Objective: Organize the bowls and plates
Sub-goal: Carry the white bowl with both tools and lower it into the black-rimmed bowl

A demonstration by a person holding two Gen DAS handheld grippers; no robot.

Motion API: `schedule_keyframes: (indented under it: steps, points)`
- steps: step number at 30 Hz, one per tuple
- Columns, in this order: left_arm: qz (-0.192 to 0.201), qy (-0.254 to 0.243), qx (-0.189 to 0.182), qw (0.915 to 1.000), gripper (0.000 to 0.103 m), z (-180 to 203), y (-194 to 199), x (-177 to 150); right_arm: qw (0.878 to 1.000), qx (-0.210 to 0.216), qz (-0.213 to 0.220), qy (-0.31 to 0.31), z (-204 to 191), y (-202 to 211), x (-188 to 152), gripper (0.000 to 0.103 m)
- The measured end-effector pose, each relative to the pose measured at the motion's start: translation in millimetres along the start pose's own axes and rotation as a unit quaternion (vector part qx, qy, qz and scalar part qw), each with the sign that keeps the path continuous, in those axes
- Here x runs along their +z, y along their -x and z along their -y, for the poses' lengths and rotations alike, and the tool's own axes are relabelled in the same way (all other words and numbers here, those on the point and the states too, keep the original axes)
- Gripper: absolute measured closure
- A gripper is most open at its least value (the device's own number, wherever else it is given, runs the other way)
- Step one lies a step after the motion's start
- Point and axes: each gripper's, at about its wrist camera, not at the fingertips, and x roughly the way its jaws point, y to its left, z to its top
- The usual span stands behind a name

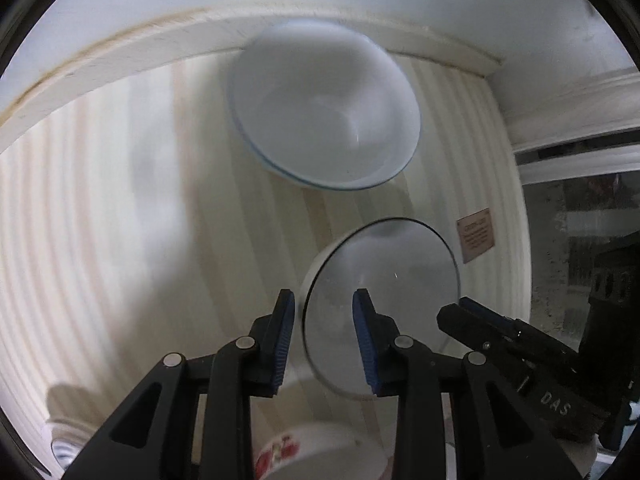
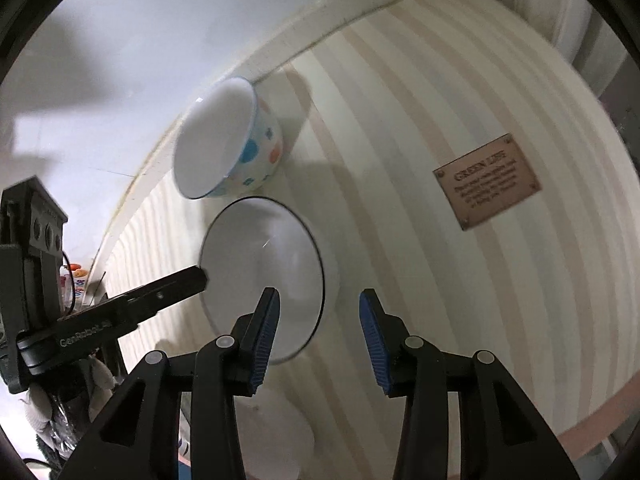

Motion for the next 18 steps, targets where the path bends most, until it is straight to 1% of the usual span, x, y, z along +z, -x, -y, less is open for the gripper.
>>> schedule_keyframes:
  steps: [2, 5, 6, 7, 8, 9, 10, 11, 12, 18]
  points:
    - [-0.008, 0.001, 0.006, 1.0000, 0.075, 0.4, -12.3, 4.0, 1.000, -0.003, -0.004, 0.000, 2.8, -9.8, 4.2, 0.058]
    - [-0.003, -0.001, 0.013, 0.9999, 0.076, 2.4, -20.3, 2.7, 1.000, -0.001, -0.010, -0.004, 2.0, -21.7, 5.0, 0.058]
    - [-0.001, -0.003, 0.012, 0.9999, 0.078, 3.7, -22.7, 2.0, 1.000, -0.002, -0.013, -0.004, 1.4, -25.9, 4.7, 0.059]
    - [0.001, -0.005, 0.014, 0.9999, 0.079, 3.9, -23.8, 2.2, 1.000, -0.002, -0.013, -0.004, 2.5, -28.4, 5.0, 0.063]
    - [0.004, -0.008, 0.020, 0.9998, 0.083, 3.0, -24.0, 2.6, 1.000, -0.002, -0.010, -0.002, 2.7, -29.8, 5.2, 0.067]
    - [0.005, -0.010, 0.023, 0.9997, 0.085, 2.1, -23.6, 2.5, 1.000, -0.005, -0.010, 0.002, 2.0, -31.3, 5.6, 0.080]
    - [0.006, -0.013, 0.024, 0.9996, 0.086, 1.3, -22.7, 2.1, 1.000, -0.009, -0.010, 0.006, 1.2, -32.7, 5.1, 0.087]
    - [0.007, -0.013, 0.025, 0.9996, 0.086, 1.8, -23.4, 1.6, 1.000, -0.004, -0.010, 0.007, 0.9, -31.9, 3.4, 0.089]
    - [0.008, -0.014, 0.027, 0.9995, 0.086, 1.7, -23.8, 1.5, 1.000, -0.003, -0.009, 0.009, 0.2, -32.4, 2.8, 0.090]
    - [0.012, -0.019, 0.036, 0.9991, 0.086, 4.3, -23.8, 0.9, 0.999, -0.021, -0.003, 0.024, -12.2, -34.4, -0.8, 0.091]
